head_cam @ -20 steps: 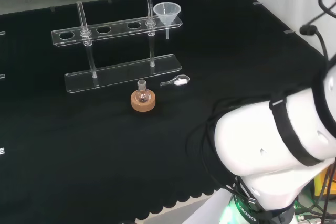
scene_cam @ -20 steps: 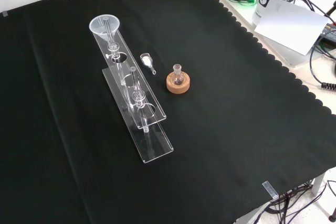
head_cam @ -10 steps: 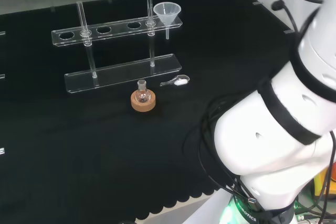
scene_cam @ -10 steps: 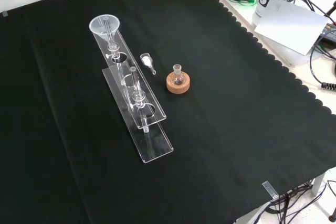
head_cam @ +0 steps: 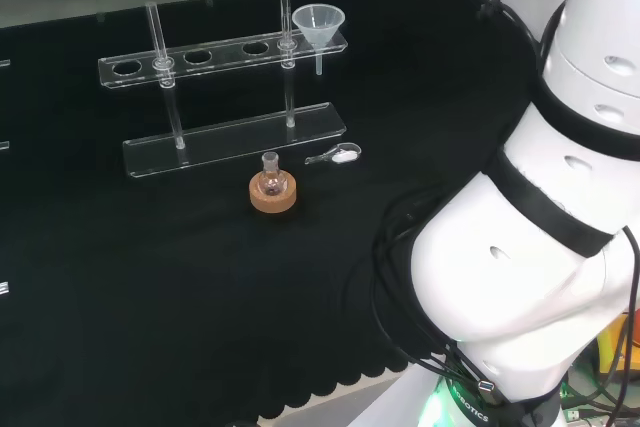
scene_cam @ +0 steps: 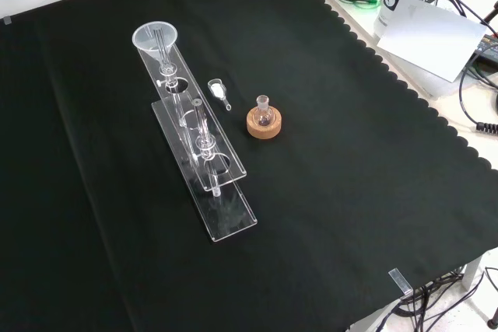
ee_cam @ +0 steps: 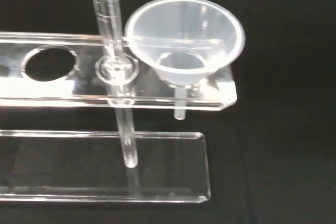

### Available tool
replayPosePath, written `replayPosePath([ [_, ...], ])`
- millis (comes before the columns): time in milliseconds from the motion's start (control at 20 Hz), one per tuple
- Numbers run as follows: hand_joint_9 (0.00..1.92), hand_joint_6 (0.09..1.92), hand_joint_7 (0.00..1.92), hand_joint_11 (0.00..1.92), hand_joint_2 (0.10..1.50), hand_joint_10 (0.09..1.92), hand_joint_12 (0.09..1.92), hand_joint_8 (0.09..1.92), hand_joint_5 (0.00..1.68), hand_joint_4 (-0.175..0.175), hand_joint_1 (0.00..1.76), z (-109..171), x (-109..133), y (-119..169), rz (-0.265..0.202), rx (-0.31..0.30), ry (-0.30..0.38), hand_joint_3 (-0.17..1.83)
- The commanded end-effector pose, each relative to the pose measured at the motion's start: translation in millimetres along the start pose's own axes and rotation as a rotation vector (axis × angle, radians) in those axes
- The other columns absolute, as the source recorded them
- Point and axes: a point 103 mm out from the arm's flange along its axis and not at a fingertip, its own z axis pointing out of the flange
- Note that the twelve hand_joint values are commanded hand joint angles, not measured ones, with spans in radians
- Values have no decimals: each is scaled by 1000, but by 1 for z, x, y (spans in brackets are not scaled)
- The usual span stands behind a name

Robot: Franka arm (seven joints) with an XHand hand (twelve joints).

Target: Pick up the funnel from the transparent funnel stand.

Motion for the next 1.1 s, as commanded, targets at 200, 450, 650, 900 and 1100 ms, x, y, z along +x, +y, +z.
replayPosePath([
  [200, 212, 87, 57, 188, 1000, 698, 1401, 560, 182, 0, 221, 48, -26, 42, 3, 115, -12, 296],
  [450, 222, 87, 57, 193, 963, 702, 1417, 566, 180, 4, 275, 51, -35, 48, 12, 142, -16, 281],
  [650, 222, 87, 49, 192, 917, 703, 1427, 569, 170, 7, 350, 58, -36, 51, 10, 195, -31, 262],
  [900, 166, 87, 4, 233, 806, 749, 1474, 548, 111, 16, 523, 68, -33, 57, -4, 262, -47, 229],
  [1100, 128, 87, 0, 345, 741, 821, 1479, 510, 83, 18, 645, 73, -31, 66, -16, 303, -58, 242],
])
